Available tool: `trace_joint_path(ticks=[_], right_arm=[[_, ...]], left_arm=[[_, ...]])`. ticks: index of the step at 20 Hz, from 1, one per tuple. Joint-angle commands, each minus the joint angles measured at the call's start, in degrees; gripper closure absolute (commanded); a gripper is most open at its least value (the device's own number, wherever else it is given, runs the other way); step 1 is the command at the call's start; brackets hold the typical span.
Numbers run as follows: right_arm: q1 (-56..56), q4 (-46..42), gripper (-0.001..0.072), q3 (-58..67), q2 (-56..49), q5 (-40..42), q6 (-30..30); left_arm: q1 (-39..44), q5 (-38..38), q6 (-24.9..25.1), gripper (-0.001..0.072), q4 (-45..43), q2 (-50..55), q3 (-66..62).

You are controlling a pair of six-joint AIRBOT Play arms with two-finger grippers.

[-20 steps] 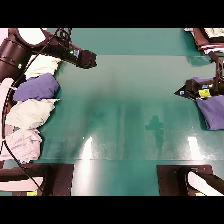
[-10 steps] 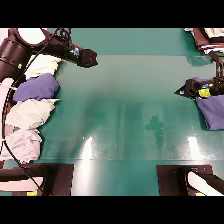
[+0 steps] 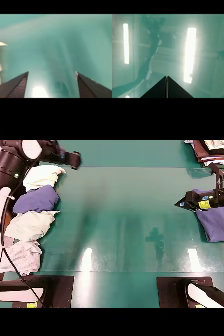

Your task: Fold the shirts.

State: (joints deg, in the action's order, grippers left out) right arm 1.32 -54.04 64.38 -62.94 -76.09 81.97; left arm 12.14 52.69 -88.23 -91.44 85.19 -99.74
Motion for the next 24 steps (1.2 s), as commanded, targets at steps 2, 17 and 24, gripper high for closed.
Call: trace_joint_path(ticks=[2, 17, 24], right_arm=[[-0.02, 0.02, 0.0693, 0.04, 0.04, 1.66, 0.02], [-0.04, 0.02, 0.0693, 0.02, 0.04, 3.50, 0.02], [-0.02, 0.70, 0.0693, 0.13, 0.11, 6.38, 0.04]], left_arm=[[-11.26, -4.11, -3.37, 0.0018, -6.14, 5.60, -0.46], [-20.04, -2.99, -7.37, 0.0168, -5.68, 29.64, -10.03], [-19.71, 7.61, -7.37, 0.0679, -5.66, 26.49, -21.55]])
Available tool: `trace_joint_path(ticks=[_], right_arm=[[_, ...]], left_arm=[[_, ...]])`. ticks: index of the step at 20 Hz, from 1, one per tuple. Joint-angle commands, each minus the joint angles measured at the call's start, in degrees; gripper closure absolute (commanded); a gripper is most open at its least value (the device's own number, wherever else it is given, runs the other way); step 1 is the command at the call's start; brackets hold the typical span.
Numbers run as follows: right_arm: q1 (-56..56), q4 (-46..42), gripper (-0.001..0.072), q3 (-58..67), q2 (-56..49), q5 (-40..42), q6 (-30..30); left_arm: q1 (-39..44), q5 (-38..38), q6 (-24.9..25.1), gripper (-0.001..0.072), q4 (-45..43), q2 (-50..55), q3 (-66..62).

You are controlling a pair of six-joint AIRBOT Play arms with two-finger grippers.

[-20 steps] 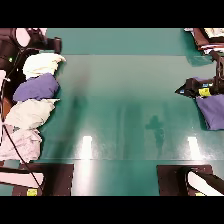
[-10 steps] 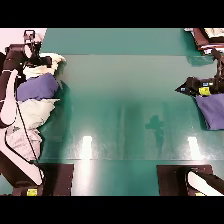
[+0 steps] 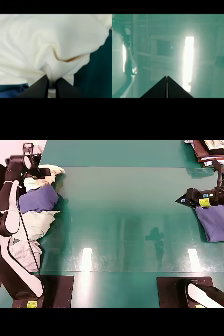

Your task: Fold the shirts.

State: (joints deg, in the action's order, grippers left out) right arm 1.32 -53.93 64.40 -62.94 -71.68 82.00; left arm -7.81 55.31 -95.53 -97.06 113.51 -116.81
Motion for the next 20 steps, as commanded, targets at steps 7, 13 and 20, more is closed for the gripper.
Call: trace_joint_path(ticks=[7, 13, 20], right_arm=[[-0.04, 0.35, 0.0693, 16.28, 0.04, 5.75, -0.02], [-0.04, 0.39, 0.0693, 28.37, 0.07, 5.46, -0.02], [-3.82, 0.31, 0.0694, 32.81, 0.11, 2.36, -0.02]], left_arm=[[8.44, 7.72, 3.67, 0.0679, -0.15, -30.73, -4.44], [23.47, 23.32, 2.27, 0.0679, 0.07, -43.74, -0.35], [47.80, 13.33, -5.03, 0.0677, 9.51, -41.92, 34.34]])
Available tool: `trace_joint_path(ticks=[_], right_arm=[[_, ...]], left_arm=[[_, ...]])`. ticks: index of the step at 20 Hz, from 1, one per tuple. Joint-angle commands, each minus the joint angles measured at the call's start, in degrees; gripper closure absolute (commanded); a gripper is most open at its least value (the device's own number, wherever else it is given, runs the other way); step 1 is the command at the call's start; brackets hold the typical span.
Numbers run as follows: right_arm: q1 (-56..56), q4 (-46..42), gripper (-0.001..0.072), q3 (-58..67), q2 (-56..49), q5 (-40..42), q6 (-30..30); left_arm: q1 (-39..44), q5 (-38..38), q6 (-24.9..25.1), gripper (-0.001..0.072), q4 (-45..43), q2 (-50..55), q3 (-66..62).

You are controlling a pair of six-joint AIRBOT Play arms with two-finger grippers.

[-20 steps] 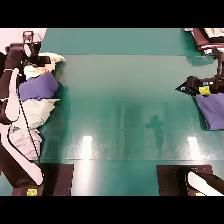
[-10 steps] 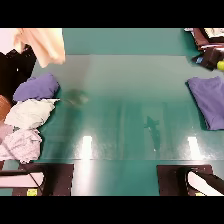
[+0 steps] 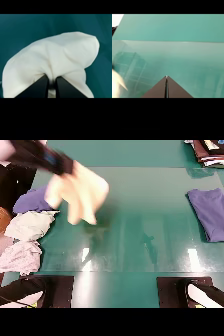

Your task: Fold the shirts.

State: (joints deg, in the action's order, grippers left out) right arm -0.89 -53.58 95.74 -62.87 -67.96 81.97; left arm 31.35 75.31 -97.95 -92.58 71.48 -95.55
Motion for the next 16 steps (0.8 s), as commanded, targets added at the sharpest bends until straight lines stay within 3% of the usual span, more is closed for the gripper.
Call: trace_joint_path(ticks=[1, 2, 3, 4, 9, 13, 16], right_arm=[[-2.14, -0.07, 0.0694, 1.46, 0.02, -1.66, 0.00], [-2.64, -0.09, 0.0693, 1.46, 0.02, -1.75, 0.00], [-3.08, -0.11, 0.0694, 1.44, 0.02, -1.75, 0.00], [-3.26, -0.09, 0.0693, 1.46, 0.02, -1.79, 0.00], [-3.37, -0.13, 0.0693, 1.44, 0.02, -5.18, 0.00], [-3.37, -0.15, 0.0693, 1.44, -0.02, -7.23, 0.00], [-3.37, -0.15, 0.0693, 1.40, -0.02, -7.56, 0.00]], left_arm=[[10.69, -10.56, -2.58, 0.0676, 7.65, 0.44, 17.68], [11.76, -13.31, -2.58, 0.0591, 9.94, 0.66, 21.05], [12.00, -15.08, -2.58, 0.0295, 11.85, 0.72, 23.28], [11.78, -15.91, -2.58, 0.0096, 11.82, 0.72, 24.28], [-0.24, -16.79, -0.50, 0.0097, 9.35, 1.03, 22.88], [-11.56, -15.65, 11.06, 0.0098, 25.38, 7.48, 22.88], [-15.10, -14.62, 16.37, 0.0097, 35.93, 15.10, 22.88]])
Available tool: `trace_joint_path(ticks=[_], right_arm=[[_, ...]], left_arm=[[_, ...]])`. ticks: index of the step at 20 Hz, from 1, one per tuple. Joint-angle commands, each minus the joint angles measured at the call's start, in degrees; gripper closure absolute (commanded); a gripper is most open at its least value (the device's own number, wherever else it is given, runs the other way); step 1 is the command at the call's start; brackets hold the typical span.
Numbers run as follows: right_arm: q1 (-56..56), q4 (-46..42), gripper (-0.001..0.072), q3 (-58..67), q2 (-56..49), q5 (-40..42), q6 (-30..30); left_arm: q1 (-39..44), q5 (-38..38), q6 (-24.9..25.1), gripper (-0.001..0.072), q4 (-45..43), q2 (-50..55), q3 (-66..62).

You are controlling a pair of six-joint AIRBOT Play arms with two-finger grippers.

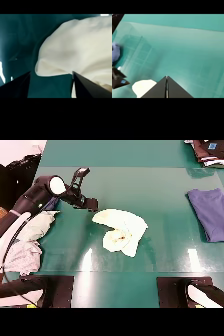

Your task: Fold the shirts.

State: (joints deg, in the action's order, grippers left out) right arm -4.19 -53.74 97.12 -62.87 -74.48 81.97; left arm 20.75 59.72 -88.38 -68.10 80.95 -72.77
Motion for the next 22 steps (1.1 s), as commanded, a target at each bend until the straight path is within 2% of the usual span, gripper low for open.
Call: trace_joint_path(ticks=[1, 5, 6, 8, 9, 12, 15, 17, 19, 22], right_arm=[[-0.07, 0.00, 0.0694, 0.02, -0.02, -1.14, 0.00], [-0.07, -0.04, 0.0693, 0.02, -0.02, -1.27, 0.00], [-0.07, -0.07, 0.0693, 0.02, -0.02, -1.66, 0.02], [-0.04, -1.53, 0.0693, 0.02, -0.02, -4.24, 0.04], [-0.07, -3.45, 0.0694, -0.28, -0.02, -5.99, 0.07], [0.44, -7.17, 0.0694, -6.43, 0.22, -10.47, 2.01], [0.48, -7.72, 0.0678, -20.22, 0.04, -11.17, 2.19], [-0.74, -7.30, 0.0308, -30.71, -2.12, -10.69, 2.14], [-3.30, -4.74, 0.0303, -39.87, -6.19, -6.69, 1.38], [-8.59, 4.87, 0.0304, -46.62, -13.22, 3.98, -3.67]], left_arm=[[-4.85, 1.22, 8.04, 0.0098, 13.88, 8.00, 0.11], [-4.07, 0.39, 10.93, 0.0100, 21.68, 13.75, 0.11], [-4.07, -0.55, 10.84, 0.0127, 21.62, 14.01, 0.13], [-4.20, -2.23, 10.82, 0.0510, 21.77, 13.84, -0.04], [-4.42, -2.27, 10.88, 0.0672, 21.55, 13.79, -0.35], [-5.90, 1.42, 10.78, 0.0678, 20.15, 13.75, -4.70], [-7.63, 7.87, 10.82, 0.0678, 16.98, 13.73, -11.93], [-7.65, 10.01, 10.80, 0.0678, 15.06, 13.73, -15.67], [-7.63, 10.19, 10.80, 0.0678, 14.93, 13.73, -17.29], [-7.63, 10.60, 10.80, 0.0678, 14.10, 13.75, -17.22]])
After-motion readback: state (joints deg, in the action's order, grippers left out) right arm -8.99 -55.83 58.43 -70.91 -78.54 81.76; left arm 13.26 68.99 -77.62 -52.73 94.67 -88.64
